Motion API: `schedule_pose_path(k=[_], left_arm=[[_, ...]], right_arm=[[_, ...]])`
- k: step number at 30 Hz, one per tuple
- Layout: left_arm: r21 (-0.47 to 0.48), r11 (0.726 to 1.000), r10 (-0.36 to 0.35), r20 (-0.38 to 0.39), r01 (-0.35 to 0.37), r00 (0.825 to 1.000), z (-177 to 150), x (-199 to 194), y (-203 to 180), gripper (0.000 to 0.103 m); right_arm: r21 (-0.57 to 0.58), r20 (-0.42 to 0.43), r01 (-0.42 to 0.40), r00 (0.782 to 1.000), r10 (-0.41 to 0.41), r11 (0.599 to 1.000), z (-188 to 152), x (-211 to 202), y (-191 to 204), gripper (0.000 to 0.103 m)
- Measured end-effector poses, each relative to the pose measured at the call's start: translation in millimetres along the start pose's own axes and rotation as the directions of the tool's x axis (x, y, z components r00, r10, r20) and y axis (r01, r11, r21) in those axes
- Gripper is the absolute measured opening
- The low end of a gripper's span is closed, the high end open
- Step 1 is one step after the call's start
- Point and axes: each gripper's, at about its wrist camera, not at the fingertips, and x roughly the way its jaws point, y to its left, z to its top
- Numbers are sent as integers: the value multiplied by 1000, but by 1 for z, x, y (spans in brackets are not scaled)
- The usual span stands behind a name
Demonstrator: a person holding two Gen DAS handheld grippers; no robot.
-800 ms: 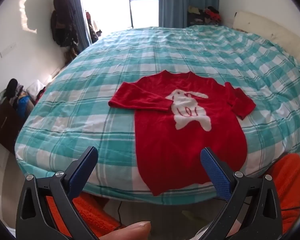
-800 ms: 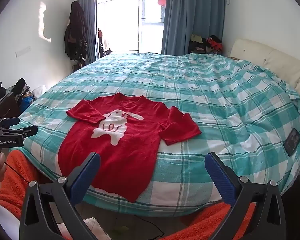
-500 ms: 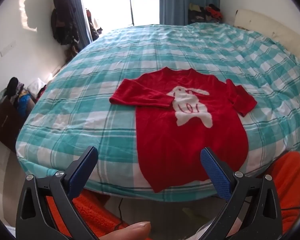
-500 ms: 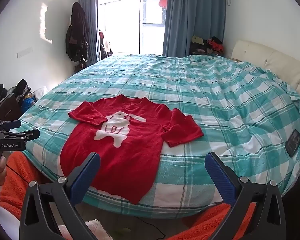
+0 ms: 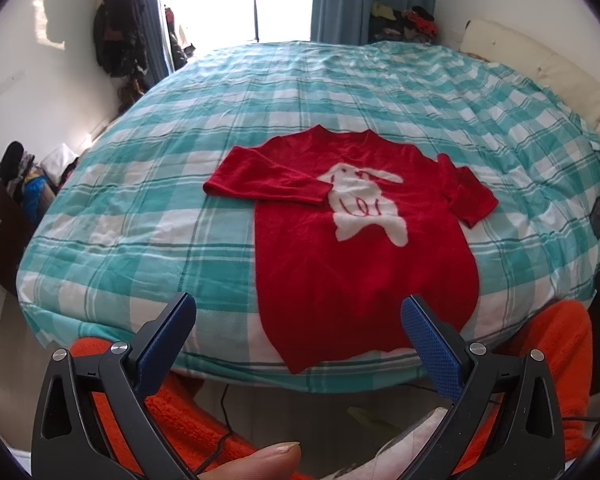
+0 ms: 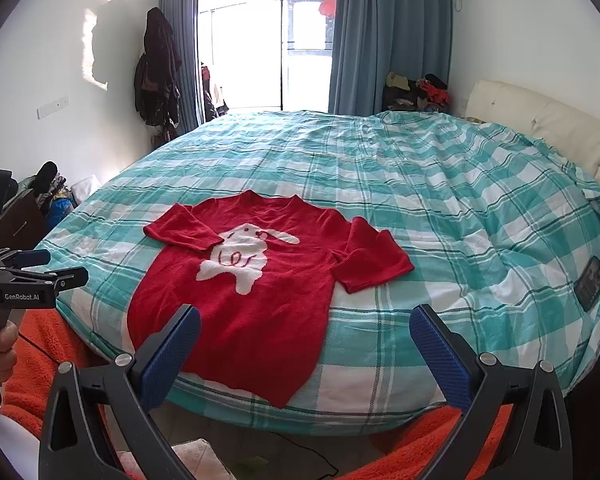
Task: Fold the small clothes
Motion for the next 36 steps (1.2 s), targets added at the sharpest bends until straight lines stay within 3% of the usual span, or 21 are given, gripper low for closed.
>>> schedule_pose_path(k=[8,36], left_arm=[[21,1000,-9,-19,9,1000,-5,1,-6,102],[66,996,61,-47,-58,997,-10,12,-7,102]], right_arm=[[12,8,7,1000,-7,1000,-6,-6,0,103],[-2,-24,-3,1000,3,1000,-12,6,3,103]])
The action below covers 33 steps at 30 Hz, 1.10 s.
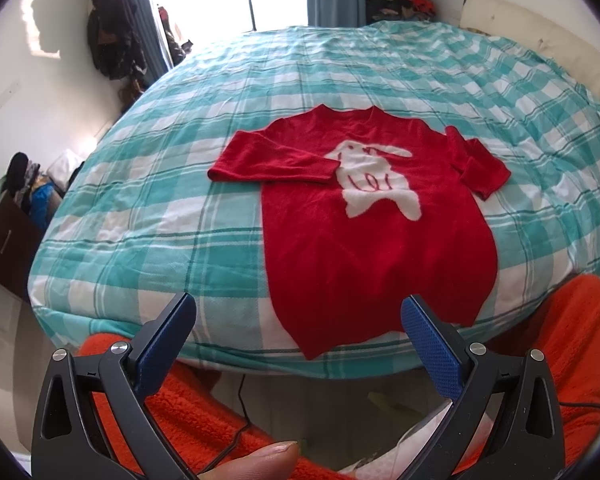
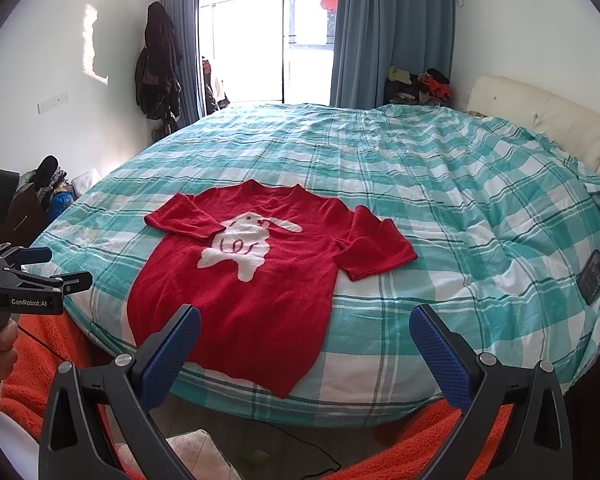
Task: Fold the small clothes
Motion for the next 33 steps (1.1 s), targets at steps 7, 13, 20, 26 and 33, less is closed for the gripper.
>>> schedule_pose_path(k=[7,13,20,26,33], left_arm=[[4,1000,-4,1,4,1000,0,1,1,102],[-64,993,-111,-164,101,980,-15,66,31,102],[-242,941,-317,-377,238,870,-58,165,41,86],[-264,905,-411,-332,334,849,-63,185,25,58],[-310,870,-475,-319,384,820,-66,188,39,6]], right_arm=[[-12,-3,-7,1000,7,1000,1,3,4,103],[-22,-14,-83,996,83,996,-7,21,-9,103],[302,-390,-366,795,464,880,-70,157,-59,100],[424,-487,-372,675,554,826,-109,237,-46,78],[458,-442,-419,658,610,784,-110,242,-32,5]])
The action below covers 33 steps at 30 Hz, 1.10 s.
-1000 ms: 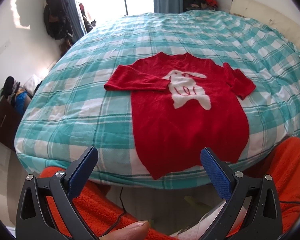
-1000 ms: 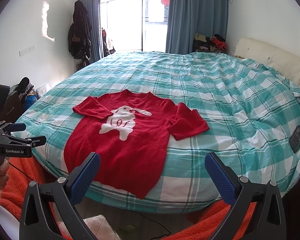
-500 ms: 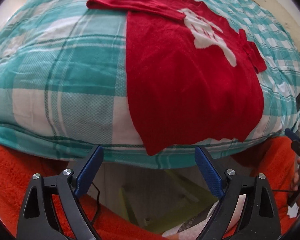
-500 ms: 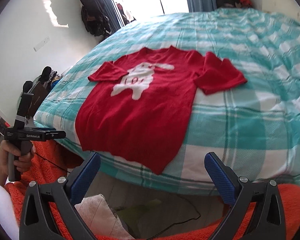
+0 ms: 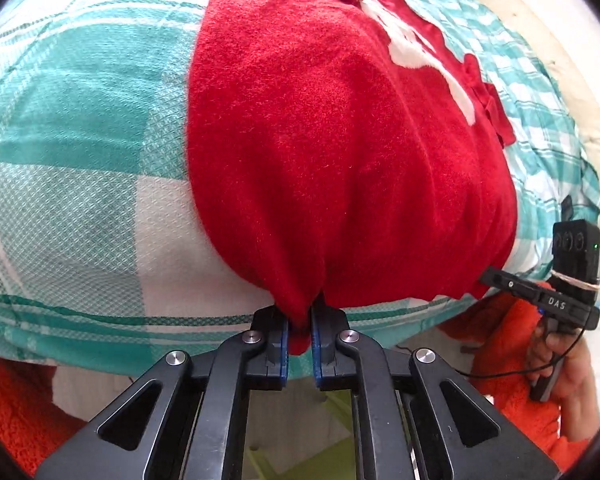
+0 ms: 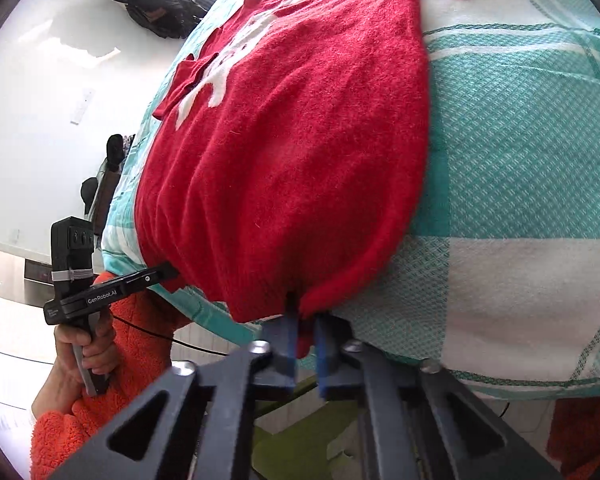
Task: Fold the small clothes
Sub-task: 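Grasp the sweater hem with both tools and pull it straight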
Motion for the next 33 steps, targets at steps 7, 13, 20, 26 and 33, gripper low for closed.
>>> schedule_pose_path(k=[7,13,20,26,33], left_arm=[[64,997,46,-56,-42,997,-16,-19,-3,5],[-3,989,145,-110,-146,983,-5,1,7,5],[15,974,225,-118,-225,967,-3,17,7,5],[3,976,215,-113,-216,970,-8,7,15,7],[-11,973,230,-108,-232,967,-14,-7,20,30]], right_arm=[[-94,-90,131,986,-139,987,-14,-31,25,4],[-17,-130,209,969,-209,978,-9,-17,-7,4],[14,-133,273,954,-269,962,-4,0,-21,4],[-25,-121,312,942,-312,950,-6,4,-15,4],[-54,-106,323,939,-327,945,-9,5,-4,5]])
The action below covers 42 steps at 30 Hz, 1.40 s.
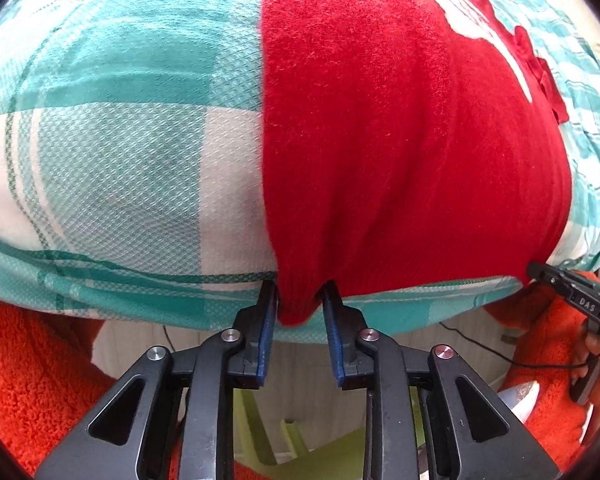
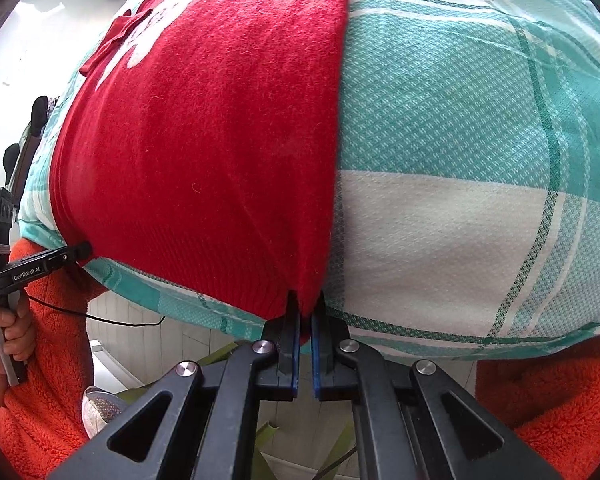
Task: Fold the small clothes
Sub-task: 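Grasp the sweater hem with both tools and pull it straight, then open both tools to release the hem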
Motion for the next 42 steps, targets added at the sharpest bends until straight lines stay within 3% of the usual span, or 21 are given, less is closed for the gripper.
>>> schedule_pose_path(k=[1,2,4,7,10,16,17,18,19,23,26,30,32,34,36,37,39,42], left_arm=[[-1,1000,13,3,-13,1000,-3,-7,3,34],[-5,1000,14,19,-14,1000,-6,-15,8,34],[-34,999,-17,82,20,997,-11,-38,21,40],[-70,991,-101,190,116,977,-8,-64,39,45],[-28,989,-134,234,145,963,9,-67,39,44],[-33,988,-139,238,151,961,26,-46,29,39],[-41,987,-140,246,154,959,25,-46,32,35],[-41,988,-137,253,152,958,23,-46,33,14],[-31,987,-143,249,155,958,22,-45,34,2],[-67,996,-44,256,63,966,15,-47,41,1],[-110,992,-29,249,58,968,13,-42,46,1],[-72,997,12,244,5,970,14,-41,38,6],[-73,997,1,243,17,970,11,-44,38,8],[-105,994,15,237,10,971,7,-49,41,38],[-148,989,67,264,-28,962,-2,-59,46,49],[-162,986,88,281,-44,955,-6,-66,48,49],[-181,981,119,322,-62,939,-12,-78,50,52],[-185,979,153,385,-86,910,-13,-90,47,59]], right_arm=[[-2,2,-18,1000,18,1000,0,-2,1,17],[0,-4,-15,1000,15,1000,-1,-6,1,43],[10,31,-34,999,34,999,-5,-24,-2,67],[28,131,-91,988,86,995,-11,-56,-12,66],[44,215,-136,969,124,990,-7,-73,-24,63],[68,301,-256,927,225,964,26,-68,-43,53],[72,295,-265,926,233,961,29,-63,-44,47],[72,288,-265,929,234,962,32,-58,-45,37],[72,274,-244,937,217,967,34,-54,-41,2],[125,254,-140,962,104,982,24,-54,-43,2],[166,265,-113,962,66,980,19,-56,-51,2],[166,256,-76,966,31,983,23,-46,-49,2],[159,257,-65,966,23,985,26,-45,-45,3],[162,266,-98,962,52,982,22,-50,-48,15],[182,271,-97,962,45,979,16,-58,-50,40],[192,278,-73,961,17,979,11,-63,-51,54],[202,290,-11,956,-50,979,1,-73,-51,57],[187,310,13,948,-71,982,-8,-84,-47,57]])
